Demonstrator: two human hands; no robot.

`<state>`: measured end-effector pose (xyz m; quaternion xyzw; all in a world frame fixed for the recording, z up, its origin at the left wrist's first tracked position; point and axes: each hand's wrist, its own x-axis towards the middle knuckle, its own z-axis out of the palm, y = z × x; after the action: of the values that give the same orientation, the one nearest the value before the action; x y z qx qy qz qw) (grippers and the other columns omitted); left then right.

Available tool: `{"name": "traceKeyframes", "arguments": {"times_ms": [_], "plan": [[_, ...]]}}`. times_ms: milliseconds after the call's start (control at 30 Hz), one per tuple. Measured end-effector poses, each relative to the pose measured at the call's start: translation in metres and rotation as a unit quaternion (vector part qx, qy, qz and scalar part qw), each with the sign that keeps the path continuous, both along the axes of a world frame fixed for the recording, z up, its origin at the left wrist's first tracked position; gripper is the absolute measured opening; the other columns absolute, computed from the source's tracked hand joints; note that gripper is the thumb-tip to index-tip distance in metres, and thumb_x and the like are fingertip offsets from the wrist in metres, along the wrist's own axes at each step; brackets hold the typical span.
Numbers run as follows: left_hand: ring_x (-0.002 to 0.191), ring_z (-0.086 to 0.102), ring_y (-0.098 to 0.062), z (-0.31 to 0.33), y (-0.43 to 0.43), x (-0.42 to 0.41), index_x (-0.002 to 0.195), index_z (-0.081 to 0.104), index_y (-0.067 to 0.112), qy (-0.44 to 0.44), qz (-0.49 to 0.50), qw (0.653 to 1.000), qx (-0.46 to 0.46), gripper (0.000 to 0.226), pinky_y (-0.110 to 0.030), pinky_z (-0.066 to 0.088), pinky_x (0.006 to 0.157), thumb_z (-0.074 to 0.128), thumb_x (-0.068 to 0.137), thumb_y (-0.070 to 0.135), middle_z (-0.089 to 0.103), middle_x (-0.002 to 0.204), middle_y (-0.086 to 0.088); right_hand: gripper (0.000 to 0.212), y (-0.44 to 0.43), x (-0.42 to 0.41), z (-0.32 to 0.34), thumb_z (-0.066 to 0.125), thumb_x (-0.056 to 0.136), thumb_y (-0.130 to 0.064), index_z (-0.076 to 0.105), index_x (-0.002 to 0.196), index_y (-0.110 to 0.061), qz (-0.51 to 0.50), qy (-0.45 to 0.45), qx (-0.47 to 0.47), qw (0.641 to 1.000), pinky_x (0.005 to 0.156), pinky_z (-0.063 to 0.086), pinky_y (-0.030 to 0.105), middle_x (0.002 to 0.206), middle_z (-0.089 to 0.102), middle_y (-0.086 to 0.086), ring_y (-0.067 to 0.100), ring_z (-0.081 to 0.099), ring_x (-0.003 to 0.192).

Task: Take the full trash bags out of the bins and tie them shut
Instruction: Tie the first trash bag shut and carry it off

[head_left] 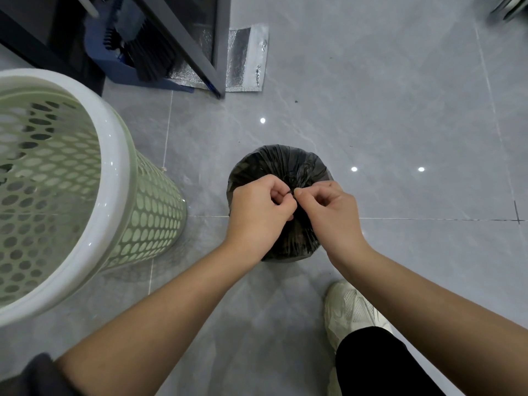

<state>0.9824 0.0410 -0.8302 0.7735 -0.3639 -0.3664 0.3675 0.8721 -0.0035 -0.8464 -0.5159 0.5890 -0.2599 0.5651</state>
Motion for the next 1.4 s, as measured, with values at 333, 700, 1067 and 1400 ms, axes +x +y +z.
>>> {"name": "traceKeyframes", "arguments": {"times_ms": [333, 700, 1067, 1400], "plan": [[0.07, 0.057, -0.01, -0.01, 0.011, 0.003, 0.085, 0.062, 0.014, -0.135, -0.059, 0.984, -0.098, 0.003, -0.028, 0.05, 0.064, 0.06, 0.085, 0.012, 0.059, 0.083, 0.008, 0.021, -0.006, -0.002, -0.011, 0.06, 0.085, -0.02, 0.062, 0.073, -0.004, 0.054, 0.014, 0.043, 0.998, 0.064, 0.047, 0.034, 0.068, 0.056, 0.002, 0.014, 0.051, 0.065], [0.056, 0.065, -0.012, 0.007, 0.008, 0.01, 0.081, 0.054, 0.021, -0.034, -0.075, 0.996, -0.032, 0.01, -0.043, 0.056, 0.057, 0.053, 0.089, 0.014, 0.06, 0.064, 0.003, 0.017, -0.026, -0.011, -0.023, 0.066, 0.074, -0.012, 0.063, 0.09, -0.013, 0.304, 0.222, -0.206, 0.903, 0.068, 0.043, 0.029, 0.087, 0.055, 0.003, 0.018, 0.055, 0.08], [0.09, 0.054, -0.004, 0.0, 0.019, 0.03, 0.102, 0.058, 0.029, -0.193, -0.199, 0.961, -0.005, 0.022, -0.025, 0.046, 0.074, 0.062, 0.081, 0.033, 0.056, 0.097, 0.016, 0.013, -0.022, -0.025, -0.013, 0.065, 0.079, -0.004, 0.071, 0.088, -0.011, 0.282, 0.175, -0.259, 0.907, 0.067, 0.05, 0.035, 0.085, 0.061, 0.004, 0.021, 0.059, 0.075], [0.08, 0.057, -0.024, -0.019, 0.021, 0.019, 0.087, 0.068, 0.014, -0.335, -0.191, 0.923, -0.007, 0.019, -0.031, 0.044, 0.059, 0.065, 0.073, 0.002, 0.063, 0.083, 0.002, 0.013, -0.03, -0.034, -0.009, 0.065, 0.08, -0.014, 0.072, 0.09, -0.017, 0.324, 0.236, -0.287, 0.87, 0.063, 0.04, 0.027, 0.084, 0.063, 0.0, 0.022, 0.061, 0.067]]}}
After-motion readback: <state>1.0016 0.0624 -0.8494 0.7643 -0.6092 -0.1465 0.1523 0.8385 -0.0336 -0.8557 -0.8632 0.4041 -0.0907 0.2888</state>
